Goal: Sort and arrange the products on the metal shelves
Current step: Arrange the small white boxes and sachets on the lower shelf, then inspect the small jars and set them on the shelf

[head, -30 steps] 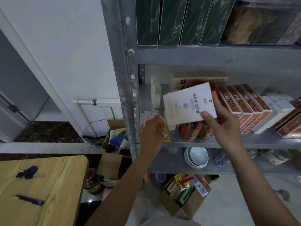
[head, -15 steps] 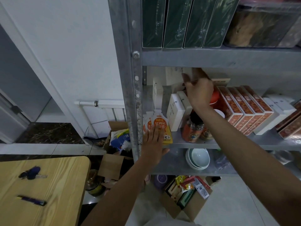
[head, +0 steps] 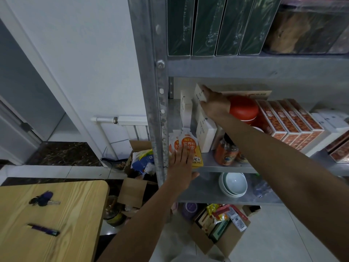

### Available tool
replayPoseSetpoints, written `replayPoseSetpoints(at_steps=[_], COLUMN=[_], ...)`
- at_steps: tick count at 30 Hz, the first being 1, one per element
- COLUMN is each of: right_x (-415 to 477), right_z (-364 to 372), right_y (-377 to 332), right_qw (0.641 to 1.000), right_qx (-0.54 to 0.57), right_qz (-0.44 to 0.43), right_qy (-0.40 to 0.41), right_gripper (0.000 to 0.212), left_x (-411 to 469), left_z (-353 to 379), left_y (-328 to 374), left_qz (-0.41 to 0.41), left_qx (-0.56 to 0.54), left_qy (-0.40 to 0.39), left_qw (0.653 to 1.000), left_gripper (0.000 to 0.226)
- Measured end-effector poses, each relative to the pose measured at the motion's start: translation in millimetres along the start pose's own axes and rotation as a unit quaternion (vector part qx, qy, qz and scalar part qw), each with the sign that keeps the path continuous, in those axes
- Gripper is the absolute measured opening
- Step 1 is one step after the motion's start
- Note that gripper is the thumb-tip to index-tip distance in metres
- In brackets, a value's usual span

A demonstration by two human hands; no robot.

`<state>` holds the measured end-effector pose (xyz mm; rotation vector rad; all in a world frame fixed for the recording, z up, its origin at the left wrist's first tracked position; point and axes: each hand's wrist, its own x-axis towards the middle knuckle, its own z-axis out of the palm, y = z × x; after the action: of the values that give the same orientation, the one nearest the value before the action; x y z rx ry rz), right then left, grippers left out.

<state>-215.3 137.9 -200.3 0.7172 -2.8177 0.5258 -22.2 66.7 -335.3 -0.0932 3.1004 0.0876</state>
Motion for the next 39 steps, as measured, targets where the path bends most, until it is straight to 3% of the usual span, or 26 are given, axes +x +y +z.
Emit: replayPoseSetpoints(at_steps=[5,14,21,25,27,29,34,39], right_x=[1,-17,-52,-107,-134,-154,-183,-196], right_z=[2,-5,-23,-24,-16,-3,21,23], right_y=[-2,-4,4,23,33,41,48,43], right_qw=[0.994,0.997,0.991,0.934,0.912,0.917,0.967,0.966], right_qx=[-0.059,0.002,0.078,0.122,0.123,0.104,0.019,0.118], right_qz=[0.048,0.051,-0.034,-0.028,0.021,0.047,0.079,0.075], right_qy=[-0.080,-0.057,0.108,0.335,0.392,0.383,0.240,0.217], right_gripper=[0.041,0.032,0.025,0.019,0.018,0.023,0.044,0.052], left_x=[1,2,0,1,1,1,-1,3], left_z=[0,1,2,0,-1,0,-3,-12], left_y=[0,2,2,4,5,5,3,3], left_qz=[-0.005,-0.012,-0.011,-0.025,-0.032,-0.030,-0.018,-0.008], left_qx=[0.006,0.006,0.011,0.008,0.003,0.010,0.016,-0.012], left_qy=[-0.008,-0.017,-0.014,-0.025,-0.031,-0.027,-0.037,-0.077], left_qw=[1.000,1.000,1.000,0.999,0.999,0.999,0.999,0.997], left_gripper=[0.090,0.092,0.096,0.100,0.099,0.096,0.094,0.088])
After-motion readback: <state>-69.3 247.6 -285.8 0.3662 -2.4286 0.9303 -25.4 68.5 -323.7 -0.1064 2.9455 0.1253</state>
